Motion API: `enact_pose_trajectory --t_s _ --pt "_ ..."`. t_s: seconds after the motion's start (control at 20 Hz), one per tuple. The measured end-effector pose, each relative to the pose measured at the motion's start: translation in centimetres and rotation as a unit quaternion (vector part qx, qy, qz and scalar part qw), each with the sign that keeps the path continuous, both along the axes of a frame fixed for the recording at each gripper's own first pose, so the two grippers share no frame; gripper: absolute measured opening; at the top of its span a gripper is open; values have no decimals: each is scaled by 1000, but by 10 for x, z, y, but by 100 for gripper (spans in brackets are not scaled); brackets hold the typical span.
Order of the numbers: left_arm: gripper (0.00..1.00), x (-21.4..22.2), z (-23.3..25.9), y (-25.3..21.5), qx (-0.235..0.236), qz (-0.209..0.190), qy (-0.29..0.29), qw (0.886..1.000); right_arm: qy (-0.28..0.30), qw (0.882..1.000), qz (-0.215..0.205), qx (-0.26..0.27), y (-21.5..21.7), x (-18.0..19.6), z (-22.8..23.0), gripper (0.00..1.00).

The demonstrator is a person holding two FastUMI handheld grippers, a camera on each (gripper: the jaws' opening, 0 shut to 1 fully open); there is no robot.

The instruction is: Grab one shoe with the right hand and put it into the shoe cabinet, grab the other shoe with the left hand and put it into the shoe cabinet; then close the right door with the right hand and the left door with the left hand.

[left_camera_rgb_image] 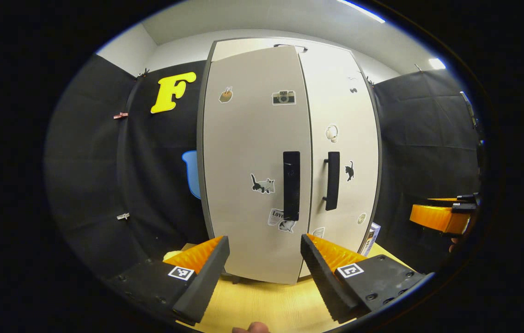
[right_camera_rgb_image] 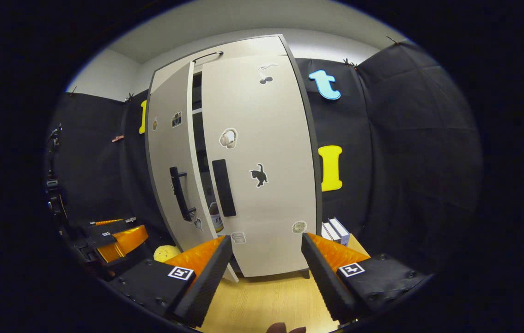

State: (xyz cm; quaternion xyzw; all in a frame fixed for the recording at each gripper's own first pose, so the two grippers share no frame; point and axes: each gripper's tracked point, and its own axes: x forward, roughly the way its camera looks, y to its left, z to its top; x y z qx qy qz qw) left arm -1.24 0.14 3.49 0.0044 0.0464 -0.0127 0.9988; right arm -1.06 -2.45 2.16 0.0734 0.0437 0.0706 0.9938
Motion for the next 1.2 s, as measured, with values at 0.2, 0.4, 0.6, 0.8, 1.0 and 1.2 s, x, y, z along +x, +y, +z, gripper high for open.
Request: enact_pose_trajectory --t_s 0.2,0.4,0.6,0.8,1.0,1.2 --pt "96 -9 7 -3 4 10 -10 1000 -7 1000 -2 -7 -1 -4 2 98" --pt "96 -17 12 1 -2 20 -21 1000 -20 999 -19 -37 -7 -5 3 98" --pt "96 -21 18 5 2 27 -27 999 -46 997 -23 -54 -1 -11 14 98" --pt "96 -22 26 0 9 24 -33 999 -52 997 -12 -50 8 -16 14 98" --pt "96 -26 32 -6 18 20 -41 999 -52 998 -11 -45 6 -17 15 98" --pt "96 -27 30 -8 19 19 -38 999 -50 998 -10 -39 4 -19 15 98"
